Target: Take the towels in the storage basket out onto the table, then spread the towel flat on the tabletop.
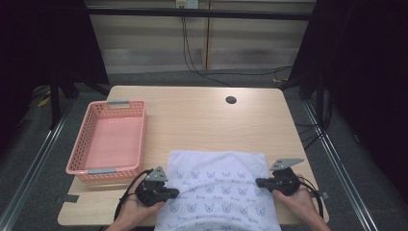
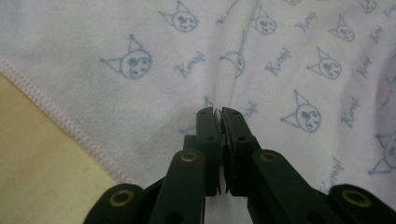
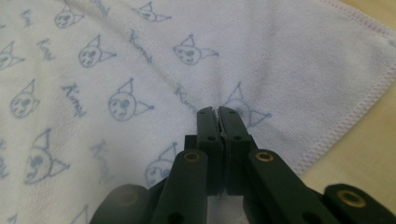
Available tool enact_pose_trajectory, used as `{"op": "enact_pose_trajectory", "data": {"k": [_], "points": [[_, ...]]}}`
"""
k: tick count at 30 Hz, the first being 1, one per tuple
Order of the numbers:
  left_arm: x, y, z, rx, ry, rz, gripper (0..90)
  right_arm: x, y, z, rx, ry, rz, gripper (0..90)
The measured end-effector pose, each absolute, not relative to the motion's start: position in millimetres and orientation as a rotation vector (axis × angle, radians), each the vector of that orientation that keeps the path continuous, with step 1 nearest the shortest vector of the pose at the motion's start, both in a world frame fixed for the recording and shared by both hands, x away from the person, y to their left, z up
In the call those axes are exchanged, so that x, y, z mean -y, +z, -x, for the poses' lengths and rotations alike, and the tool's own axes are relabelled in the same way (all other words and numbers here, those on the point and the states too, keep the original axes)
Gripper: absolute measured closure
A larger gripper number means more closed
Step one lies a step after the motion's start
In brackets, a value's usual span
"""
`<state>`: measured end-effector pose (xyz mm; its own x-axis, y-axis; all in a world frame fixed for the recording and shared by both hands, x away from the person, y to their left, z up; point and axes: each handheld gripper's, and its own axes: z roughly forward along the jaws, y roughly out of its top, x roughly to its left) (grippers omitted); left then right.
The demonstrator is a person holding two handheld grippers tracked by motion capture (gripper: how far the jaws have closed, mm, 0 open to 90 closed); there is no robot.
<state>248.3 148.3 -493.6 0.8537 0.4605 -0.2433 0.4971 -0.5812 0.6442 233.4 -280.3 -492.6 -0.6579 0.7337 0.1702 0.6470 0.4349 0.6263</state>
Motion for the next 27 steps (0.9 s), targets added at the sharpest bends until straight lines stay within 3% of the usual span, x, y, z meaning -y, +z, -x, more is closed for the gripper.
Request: {"op": "enact_pose_trajectory", "data": {"k": [1,2,3,4,5,6,9,15,20,21,22,23,24,26,27], "points": [[-148.2,-492.7,-246.7,-0.674,-0.064,-2.289,83.1,282.3,-491.9,-226.0,-2.559,1.04,-1.266,82.5],[-147.5,-491.9,-245.7,-0.66,-0.05,-2.285,83.1,282.3,-491.9,-226.0,-2.559,1.04,-1.266,82.5],[-147.5,-490.8,-247.4,-0.651,-0.047,-2.268,71.6,287.5,-488.7,-227.2,-2.517,1.07,-1.291,69.8],[-147.3,-488.8,-250.6,-0.668,-0.032,-2.252,71.6,287.5,-488.7,-227.2,-2.517,1.07,-1.291,69.8],[-146.7,-484.6,-261.6,-0.721,-0.004,-2.203,62.4,297.2,-481.3,-236.8,-2.433,1.123,-1.309,65.0],[-146.7,-484.6,-261.6,-0.721,-0.004,-2.203,62.0,297.2,-481.3,-236.8,-2.433,1.123,-1.309,65.0],[-143.0,-483.4,-279.3,-0.757,0.03,-2.17,58.2,309.1,-481.7,-268.5,-2.322,1.086,-1.349,52.7],[-139.5,-489.7,-299.1,-0.818,0.08,-2.158,53.5,312.4,-500.0,-299.5,-2.329,1.035,-1.39,46.3],[-135.2,-493.8,-296.8,-0.821,0.071,-2.178,50.9,302.5,-501.5,-299.4,-2.362,1.053,-1.318,46.8],[-134.6,-493.7,-295.8,-0.829,0.085,-2.185,50.9,297.0,-501.0,-296.4,-2.394,1.066,-1.288,54.4],[-134.6,-493.7,-295.8,-0.829,0.085,-2.185,50.7,297.0,-501.0,-296.4,-2.394,1.066,-1.288,54.4],[-132.8,-495.2,-293.8,-0.822,0.092,-2.223,50.6,291.7,-500.3,-292.3,-2.413,1.052,-1.248,66.8],[-132.8,-495.2,-293.8,-0.822,0.092,-2.223,50.5,291.7,-500.3,-292.3,-2.413,1.052,-1.248,66.8],[-132.7,-497.2,-289.5,-0.801,0.12,-2.215,50.7,289.5,-499.5,-289.2,-2.429,1.05,-1.255,80.2],[-133.6,-497.1,-286.4,-0.799,0.096,-2.21,55.9,291.2,-498.9,-287.9,-2.441,1.066,-1.28,83.1]]}}
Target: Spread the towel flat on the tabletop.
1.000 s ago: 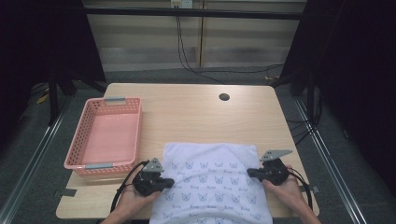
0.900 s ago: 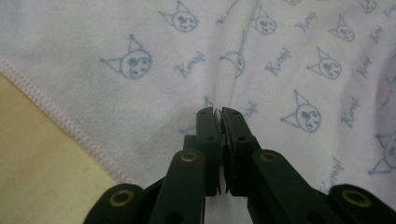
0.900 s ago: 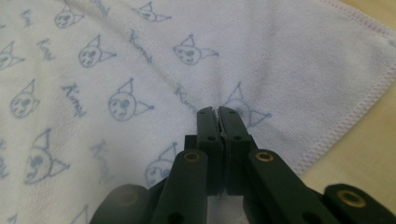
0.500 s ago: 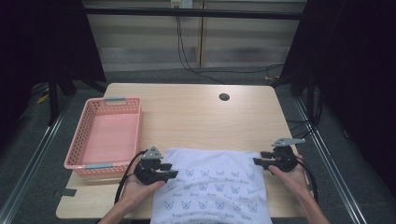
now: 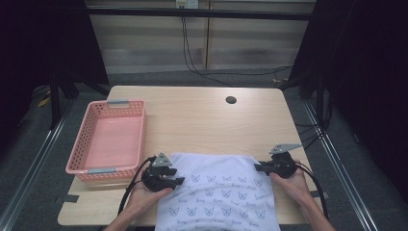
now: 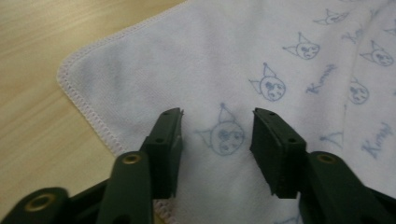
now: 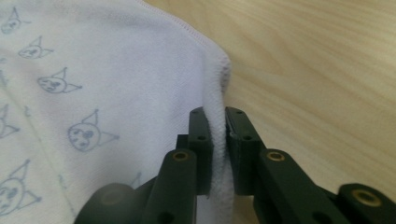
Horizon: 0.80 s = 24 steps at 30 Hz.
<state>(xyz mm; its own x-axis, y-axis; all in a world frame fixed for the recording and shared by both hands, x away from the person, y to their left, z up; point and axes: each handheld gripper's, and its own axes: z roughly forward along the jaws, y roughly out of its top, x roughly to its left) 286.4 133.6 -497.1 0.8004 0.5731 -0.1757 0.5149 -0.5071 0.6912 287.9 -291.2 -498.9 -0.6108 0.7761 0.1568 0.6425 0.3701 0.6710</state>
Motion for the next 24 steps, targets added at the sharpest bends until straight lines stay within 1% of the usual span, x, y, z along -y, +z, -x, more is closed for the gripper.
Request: {"op": "enact_pose_trajectory", "data": {"k": [1,2,4,6,7,9,10,11,12,14,15,17,18,19,20,22,24], "points": [[-133.6,-497.1,-286.4,-0.799,0.096,-2.21,58.2,291.2,-498.9,-287.9,-2.441,1.066,-1.28,83.1],[-134.5,-497.0,-283.6,-0.788,0.082,-2.214,58.2,292.5,-498.8,-287.0,-2.444,1.082,-1.289,83.5],[-134.7,-496.3,-277.2,-0.766,0.067,-2.228,65.0,295.0,-496.9,-283.9,-2.447,1.088,-1.297,83.6],[-131.8,-495.5,-279.1,-0.771,0.018,-2.223,66.5,299.4,-495.7,-279.3,-2.439,1.106,-1.291,83.5],[-129.9,-495.5,-282.5,-0.782,0.013,-2.216,63.2,300.7,-495.8,-278.2,-2.436,1.102,-1.3,83.4],[-126.6,-495.0,-286.2,-0.803,0.033,-2.213,52.5,301.8,-496.7,-278.2,-2.433,1.102,-1.3,83.4],[-123.1,-493.4,-295.7,-0.836,0.069,-2.186,49.3,303.3,-496.8,-277.9,-2.429,1.103,-1.305,83.3],[-123.1,-493.4,-295.7,-0.836,0.069,-2.186,49.3,303.6,-496.2,-277.7,-2.425,1.104,-1.314,83.2],[-122.4,-492.1,-306.4,-0.862,0.108,-2.16,48.8,304.1,-495.8,-278.2,-2.422,1.112,-1.306,83.1],[-122.0,-492.3,-311.4,-0.886,0.113,-2.153,45.7,305.1,-495.2,-278.7,-2.414,1.12,-1.31,83.0],[-121.7,-492.2,-315.3,-0.9,0.103,-2.149,45.7,305.1,-495.2,-278.7,-2.414,1.12,-1.31,83.0],[-123.8,-492.5,-321.0,-0.91,0.141,-2.152,45.7,305.9,-495.6,-279.0,-2.414,1.122,-1.314,82.8],[-128.2,-496.1,-325.1,-0.945,0.138,-2.158,43.8,306.0,-495.6,-278.9,-2.416,1.125,-1.311,82.8],[-128.2,-496.1,-325.1,-0.945,0.138,-2.158,41.9,306.0,-495.6,-278.9,-2.416,1.125,-1.311,82.8],[-130.6,-496.8,-324.6,-0.935,0.167,-2.167,42.8,305.8,-495.3,-278.7,-2.418,1.126,-1.304,82.7],[-130.0,-496.9,-323.9,-0.958,0.176,-2.156,41.9,305.7,-495.3,-278.6,-2.419,1.128,-1.302,82.6],[-129.6,-498.6,-323.3,-0.948,0.198,-2.179,38.2,305.3,-495.3,-278.4,-2.419,1.128,-1.303,82.5]]}}
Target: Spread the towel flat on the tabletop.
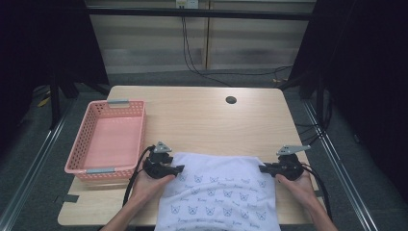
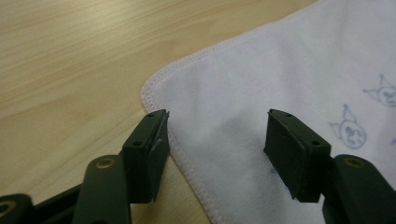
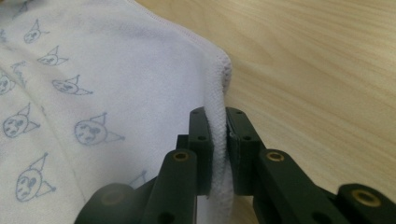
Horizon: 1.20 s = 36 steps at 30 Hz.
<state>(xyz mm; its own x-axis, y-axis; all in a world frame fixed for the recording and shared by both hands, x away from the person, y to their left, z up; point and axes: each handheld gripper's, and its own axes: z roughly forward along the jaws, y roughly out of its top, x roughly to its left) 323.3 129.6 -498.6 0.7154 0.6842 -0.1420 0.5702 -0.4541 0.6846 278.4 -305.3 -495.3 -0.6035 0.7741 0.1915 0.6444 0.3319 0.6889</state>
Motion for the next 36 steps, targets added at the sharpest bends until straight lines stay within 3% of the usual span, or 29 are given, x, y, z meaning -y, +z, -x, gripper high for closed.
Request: {"op": "enact_pose_trajectory", "data": {"k": [5,8,9,13,14,16,24,28,36], "points": [[-128.0,-499.5,-323.9,-0.957,0.228,-2.173,38.9,305.2,-495.5,-278.8,-2.42,1.128,-1.303,82.5],[-124.7,-499.8,-325.6,-0.94,0.291,-2.195,44.7,304.2,-496.9,-280.0,-2.43,1.122,-1.311,82.6],[-124.2,-499.7,-326.4,-0.927,0.289,-2.198,55.5,304.0,-497.3,-281.2,-2.43,1.125,-1.308,82.7],[-116.0,-499.1,-327.9,-0.874,0.212,-2.211,84.0,306.0,-494.8,-282.4,-2.42,1.167,-1.314,82.9],[-116.0,-499.1,-327.9,-0.874,0.212,-2.211,86.3,306.0,-494.8,-282.4,-2.42,1.167,-1.314,82.9],[-116.0,-499.7,-330.9,-0.886,0.119,-2.185,87.1,306.8,-490.5,-282.4,-2.408,1.2,-1.32,83.0],[-123.4,-469.6,-330.3,-0.864,0.057,-2.021,87.4,317.0,-467.9,-288.5,-2.321,1.338,-1.312,83.2],[-126.0,-437.2,-334.5,-0.804,0.11,-1.984,87.4,319.9,-446.3,-294.4,-2.267,1.394,-1.281,83.4],[-135.6,-408.0,-356.0,-0.781,0.149,-1.945,87.4,321.6,-419.1,-309.5,-2.209,1.435,-1.256,83.4]]}}
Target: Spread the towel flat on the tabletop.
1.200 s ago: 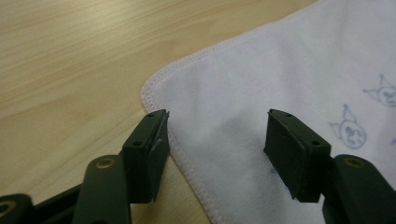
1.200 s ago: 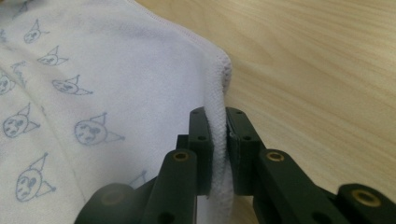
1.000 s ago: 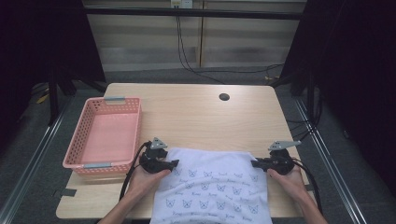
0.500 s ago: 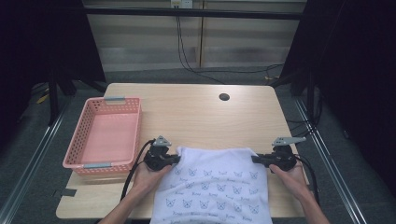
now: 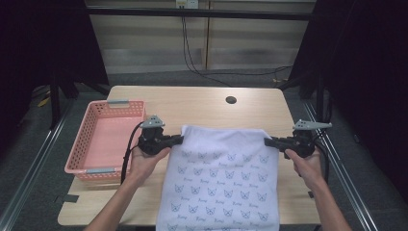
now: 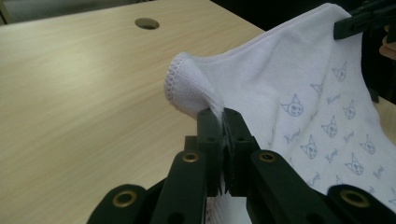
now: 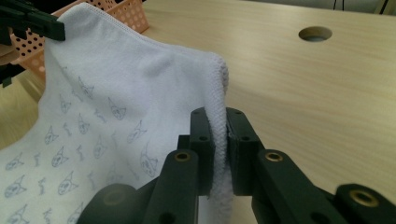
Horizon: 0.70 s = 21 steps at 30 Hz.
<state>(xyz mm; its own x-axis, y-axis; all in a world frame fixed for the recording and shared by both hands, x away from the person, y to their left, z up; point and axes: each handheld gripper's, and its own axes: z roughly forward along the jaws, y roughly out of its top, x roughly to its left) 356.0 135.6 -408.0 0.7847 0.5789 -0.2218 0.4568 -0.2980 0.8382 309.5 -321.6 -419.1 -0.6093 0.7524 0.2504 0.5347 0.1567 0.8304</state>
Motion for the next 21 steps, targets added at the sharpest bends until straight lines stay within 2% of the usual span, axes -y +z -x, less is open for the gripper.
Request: {"op": "enact_pose_trajectory", "data": {"k": [8,21], "points": [[-150.3,-394.4,-377.5,-0.819,0.189,-1.897,87.4,318.8,-391.9,-339.4,-2.161,1.456,-1.236,83.5],[-175.8,-345.9,-411.8,-0.813,0.291,-1.818,87.4,300.7,-336.6,-381.6,-2.09,1.474,-1.166,83.5]]}}
